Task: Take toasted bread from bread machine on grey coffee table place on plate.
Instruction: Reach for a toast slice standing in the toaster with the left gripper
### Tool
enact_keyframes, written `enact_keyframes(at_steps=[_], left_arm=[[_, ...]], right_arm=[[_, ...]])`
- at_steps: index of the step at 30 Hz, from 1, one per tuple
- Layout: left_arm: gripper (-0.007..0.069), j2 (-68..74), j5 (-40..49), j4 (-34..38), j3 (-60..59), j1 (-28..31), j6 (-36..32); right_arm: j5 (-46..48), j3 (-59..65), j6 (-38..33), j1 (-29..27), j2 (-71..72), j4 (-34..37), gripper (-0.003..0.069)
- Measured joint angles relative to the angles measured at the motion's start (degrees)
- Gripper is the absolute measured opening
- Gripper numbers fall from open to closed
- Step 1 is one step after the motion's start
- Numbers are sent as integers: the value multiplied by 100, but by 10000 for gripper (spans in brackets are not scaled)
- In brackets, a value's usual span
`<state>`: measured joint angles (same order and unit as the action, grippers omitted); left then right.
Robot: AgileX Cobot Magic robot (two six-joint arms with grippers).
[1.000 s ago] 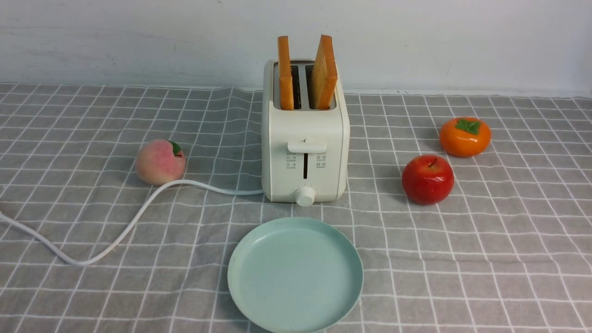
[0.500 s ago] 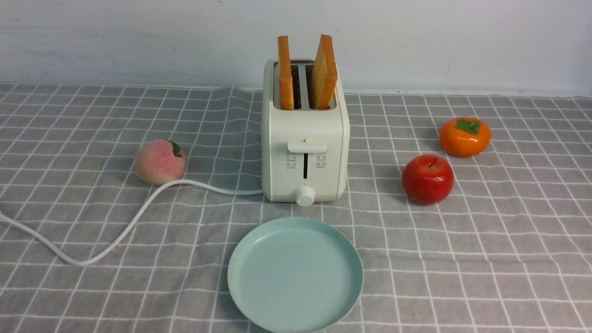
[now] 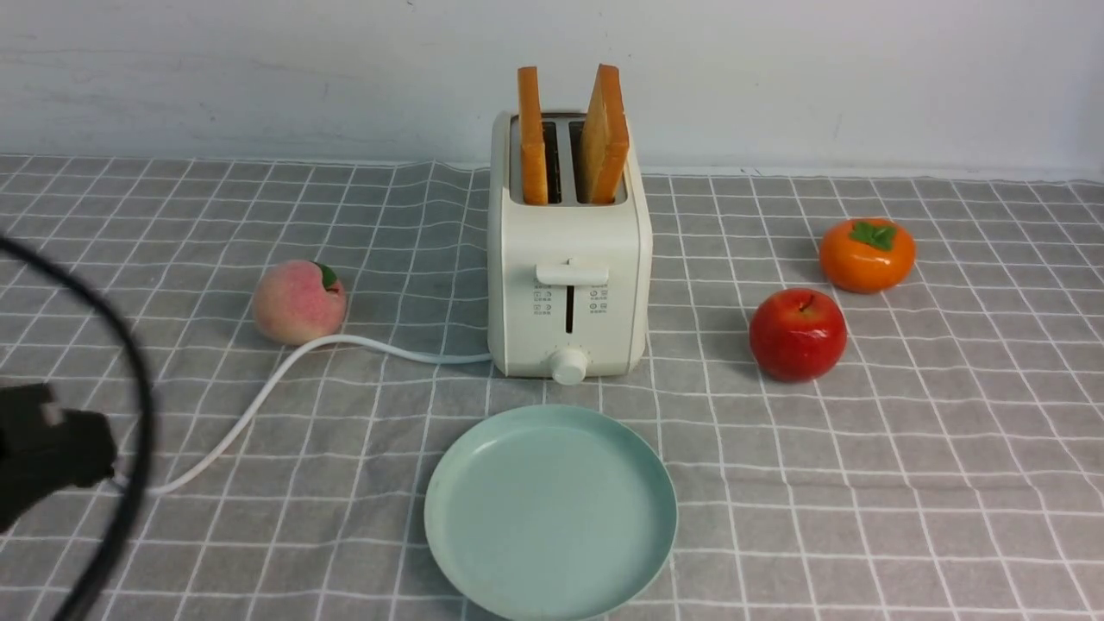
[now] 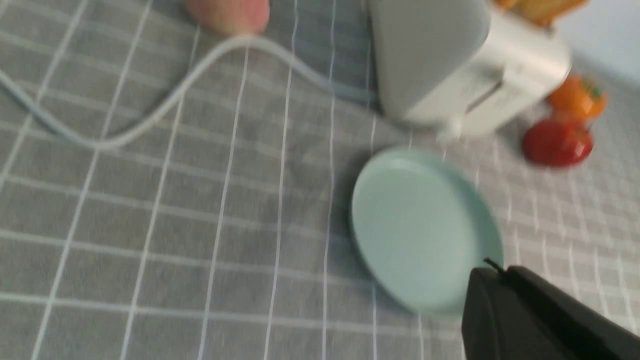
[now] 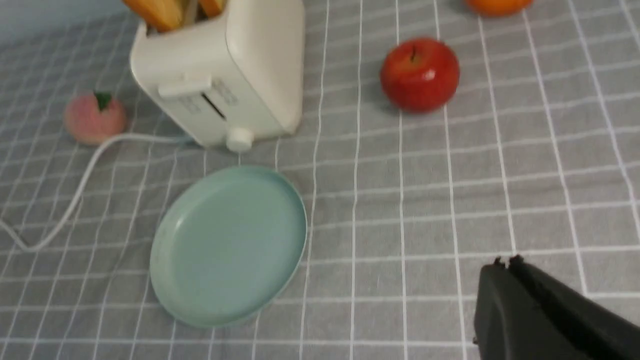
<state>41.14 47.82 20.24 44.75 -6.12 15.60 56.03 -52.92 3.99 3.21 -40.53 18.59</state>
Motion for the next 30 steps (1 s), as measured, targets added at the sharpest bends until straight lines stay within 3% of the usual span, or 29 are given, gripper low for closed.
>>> enact_keyframes(at_steps=[1, 2, 5, 14, 19, 22, 30], left_arm=[[-14, 775, 445, 355, 444, 0, -491], [-14, 775, 445, 355, 444, 0, -491], [-14, 1929, 627, 813, 1310, -237, -1355], [-14, 3772, 66, 526, 3227, -1290, -1402], [-10, 4412, -542, 476, 3945, -1417, -1693], [30, 4772, -982, 476, 4297, -1419, -1789], [402, 6185, -2238, 481, 5102, -1419, -1831]], right_arm=[[124, 0, -121, 0, -83, 89, -17], [124, 0, -139, 0, -89, 87, -17], [174, -1, -348, 0, -117, 206, -15], [408, -6, -430, 0, -117, 219, -8], [469, -6, -453, 0, -117, 196, -5], [469, -6, -453, 0, -117, 196, -3], [412, -7, -460, 0, -117, 196, 4]])
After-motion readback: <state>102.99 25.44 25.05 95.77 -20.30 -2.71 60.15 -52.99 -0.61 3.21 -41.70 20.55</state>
